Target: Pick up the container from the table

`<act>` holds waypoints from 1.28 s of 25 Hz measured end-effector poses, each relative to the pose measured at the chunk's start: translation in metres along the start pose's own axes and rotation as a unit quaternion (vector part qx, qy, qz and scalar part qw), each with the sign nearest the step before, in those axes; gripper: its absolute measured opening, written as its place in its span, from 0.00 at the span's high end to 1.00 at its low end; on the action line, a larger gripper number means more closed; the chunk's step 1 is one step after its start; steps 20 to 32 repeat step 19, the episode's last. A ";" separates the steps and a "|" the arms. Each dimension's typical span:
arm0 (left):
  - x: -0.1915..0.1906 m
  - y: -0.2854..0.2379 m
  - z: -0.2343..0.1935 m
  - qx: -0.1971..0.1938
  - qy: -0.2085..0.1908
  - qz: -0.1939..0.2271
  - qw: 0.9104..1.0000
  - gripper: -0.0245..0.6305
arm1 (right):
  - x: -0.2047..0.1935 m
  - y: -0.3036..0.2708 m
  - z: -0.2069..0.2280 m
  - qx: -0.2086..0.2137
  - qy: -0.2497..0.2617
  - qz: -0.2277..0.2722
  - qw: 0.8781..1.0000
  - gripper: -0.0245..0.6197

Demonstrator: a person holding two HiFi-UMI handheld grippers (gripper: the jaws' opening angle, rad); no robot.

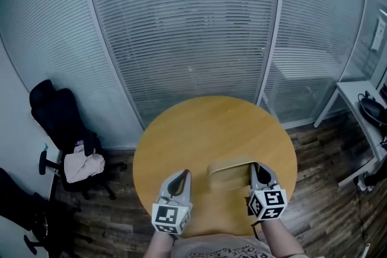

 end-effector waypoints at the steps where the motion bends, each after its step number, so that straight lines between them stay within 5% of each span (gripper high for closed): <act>1: 0.000 -0.001 0.000 0.000 0.000 0.000 1.000 0.95 | -0.001 0.000 0.000 0.000 0.000 -0.001 1.000 0.95; 32: -0.001 0.000 -0.010 0.016 0.008 -0.003 1.000 0.95 | -0.010 -0.007 -0.012 0.001 -0.019 -0.012 1.000 0.95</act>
Point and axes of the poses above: the fingertips, and each gripper's own axes: y backward along the fingers, z to its right, x out of its top, the point moved 6 cm from there along y, backward along the fingers, and after that the axes turned 1 degree about -x, right-handed, at the moved point
